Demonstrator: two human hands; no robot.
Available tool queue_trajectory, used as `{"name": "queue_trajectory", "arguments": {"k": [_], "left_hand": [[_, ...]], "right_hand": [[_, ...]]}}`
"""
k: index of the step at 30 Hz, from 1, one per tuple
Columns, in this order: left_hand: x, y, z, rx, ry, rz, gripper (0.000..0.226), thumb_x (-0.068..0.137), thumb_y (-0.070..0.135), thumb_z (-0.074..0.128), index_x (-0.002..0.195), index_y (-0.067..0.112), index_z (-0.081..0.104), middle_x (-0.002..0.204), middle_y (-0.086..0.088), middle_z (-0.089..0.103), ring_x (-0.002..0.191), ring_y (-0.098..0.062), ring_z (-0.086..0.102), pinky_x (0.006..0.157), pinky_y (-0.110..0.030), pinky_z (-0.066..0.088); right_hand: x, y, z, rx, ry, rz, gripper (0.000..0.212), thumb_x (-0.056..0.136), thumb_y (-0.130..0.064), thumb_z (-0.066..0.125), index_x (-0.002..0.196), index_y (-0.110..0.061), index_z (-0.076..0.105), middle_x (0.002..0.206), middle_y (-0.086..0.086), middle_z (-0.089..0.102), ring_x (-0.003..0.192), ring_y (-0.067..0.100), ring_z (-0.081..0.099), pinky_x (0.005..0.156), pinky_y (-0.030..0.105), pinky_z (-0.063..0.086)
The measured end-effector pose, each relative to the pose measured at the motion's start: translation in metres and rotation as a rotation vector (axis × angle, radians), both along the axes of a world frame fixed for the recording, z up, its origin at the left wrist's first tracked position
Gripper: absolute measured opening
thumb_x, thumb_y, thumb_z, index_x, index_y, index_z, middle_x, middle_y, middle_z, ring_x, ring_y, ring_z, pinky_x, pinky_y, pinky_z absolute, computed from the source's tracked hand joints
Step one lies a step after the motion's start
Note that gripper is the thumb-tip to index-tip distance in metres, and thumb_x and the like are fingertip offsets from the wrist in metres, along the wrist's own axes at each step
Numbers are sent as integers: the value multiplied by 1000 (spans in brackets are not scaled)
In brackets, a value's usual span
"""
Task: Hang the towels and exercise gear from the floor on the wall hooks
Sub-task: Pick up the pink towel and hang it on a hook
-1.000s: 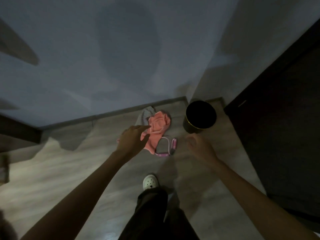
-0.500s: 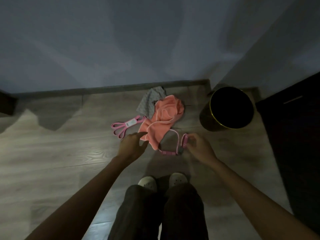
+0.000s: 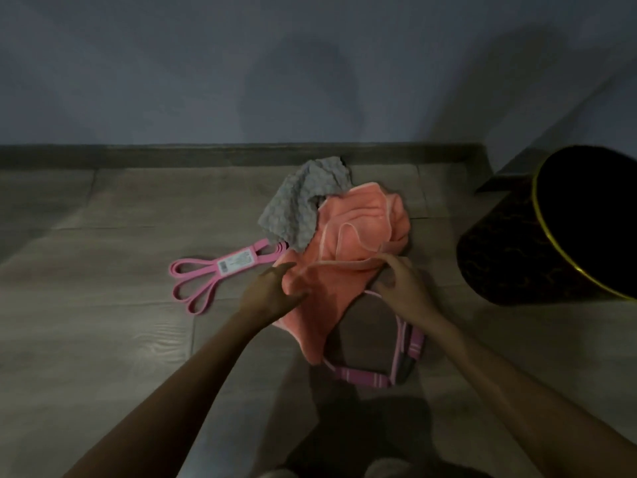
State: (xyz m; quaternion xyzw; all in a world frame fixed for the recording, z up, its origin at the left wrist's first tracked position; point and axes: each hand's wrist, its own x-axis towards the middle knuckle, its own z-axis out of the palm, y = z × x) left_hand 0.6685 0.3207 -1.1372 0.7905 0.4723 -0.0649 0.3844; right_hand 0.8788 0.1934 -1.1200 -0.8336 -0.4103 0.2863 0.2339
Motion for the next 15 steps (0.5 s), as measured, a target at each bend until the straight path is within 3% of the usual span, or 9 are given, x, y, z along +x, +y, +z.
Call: {"name": "queue_trajectory", "arguments": {"k": [3, 6, 8, 11, 15], "left_hand": [[8, 5, -36, -18, 1, -15, 80, 73, 43, 75, 141, 18, 39, 141, -12, 48, 127, -30, 47, 102, -38, 41], [13, 7, -63, 40, 34, -45, 79, 69, 42, 78, 137, 20, 43, 136, -12, 51, 124, -32, 46, 102, -43, 41], [16, 4, -75, 81, 47, -68, 67, 70, 38, 76, 128, 15, 50, 127, -13, 56, 117, -32, 50, 96, -40, 44], [21, 2, -81, 120, 27, -92, 29, 82, 26, 62, 103, 7, 59, 109, -17, 62, 101, -34, 57, 83, -37, 46], [23, -1, -61, -30, 46, -179, 29, 89, 22, 57, 111, 3, 53, 115, -19, 56, 108, -33, 54, 87, -36, 44]], "right_hand": [[9, 19, -34, 20, -37, -25, 58, 76, 7, 58, 129, -14, 53, 133, 19, 46, 124, 30, 46, 98, 18, 31], [17, 31, -61, -18, -68, -21, 52, 77, 4, 59, 126, -13, 55, 132, 19, 44, 122, 30, 45, 98, 22, 34], [23, 35, -76, -19, -154, -11, 35, 76, -1, 62, 111, -6, 60, 124, 20, 49, 114, 33, 49, 92, 29, 38], [29, 36, -85, -9, -255, -7, 13, 78, -7, 63, 89, -1, 60, 110, 21, 54, 100, 34, 53, 80, 35, 40], [34, 31, -63, 224, -207, -35, 9, 74, -4, 68, 76, -2, 59, 87, 14, 55, 77, 25, 54, 61, 19, 30]]}}
